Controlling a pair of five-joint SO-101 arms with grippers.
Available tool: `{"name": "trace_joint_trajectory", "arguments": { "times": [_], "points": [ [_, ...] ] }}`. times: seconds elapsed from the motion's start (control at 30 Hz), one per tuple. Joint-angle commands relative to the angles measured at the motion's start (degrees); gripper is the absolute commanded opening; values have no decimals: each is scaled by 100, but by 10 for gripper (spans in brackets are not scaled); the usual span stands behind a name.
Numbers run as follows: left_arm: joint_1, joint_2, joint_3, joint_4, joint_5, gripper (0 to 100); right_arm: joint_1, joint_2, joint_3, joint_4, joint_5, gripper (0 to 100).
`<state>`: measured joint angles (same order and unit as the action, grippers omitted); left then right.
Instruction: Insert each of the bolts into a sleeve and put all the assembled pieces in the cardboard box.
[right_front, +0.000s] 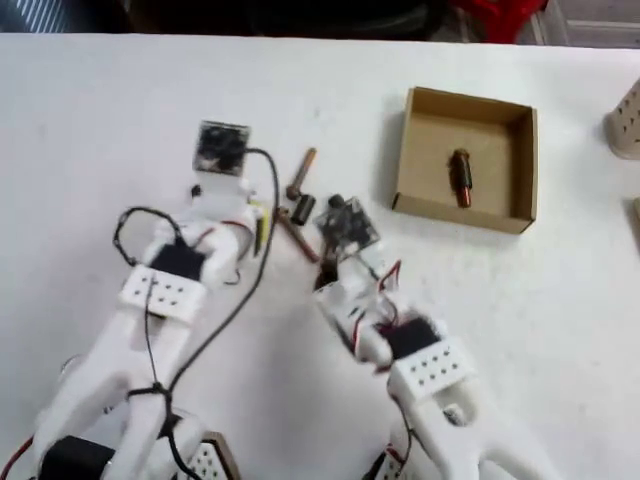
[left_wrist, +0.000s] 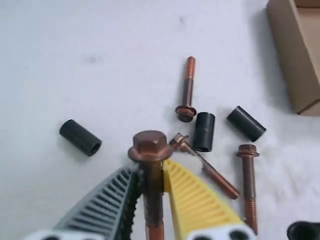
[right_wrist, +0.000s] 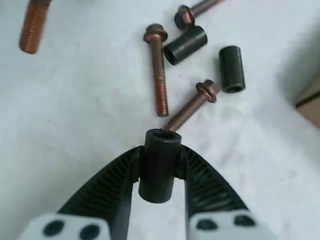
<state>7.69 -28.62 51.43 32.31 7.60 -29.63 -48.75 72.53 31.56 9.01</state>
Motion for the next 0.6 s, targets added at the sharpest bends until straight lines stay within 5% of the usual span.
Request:
{"name": "trace_joint_trajectory", "arguments": {
  "times": [0.0,0.2,0.37,0.57],
  "points": [
    [-400,-259,-53,-299,-35,22,-426,-734,712,-1279,9,17],
    [-673,-286,299,-1134,35,23,-497,-1569,2303,-4409,-1178,16],
    [-673,-303,299,-1240,642,23,-752,-1851,2409,-4435,-1275,16],
    [-673,-312,659,-2295,677,23,-971,-1815,2409,-4848,-1275,16]
  ]
}}
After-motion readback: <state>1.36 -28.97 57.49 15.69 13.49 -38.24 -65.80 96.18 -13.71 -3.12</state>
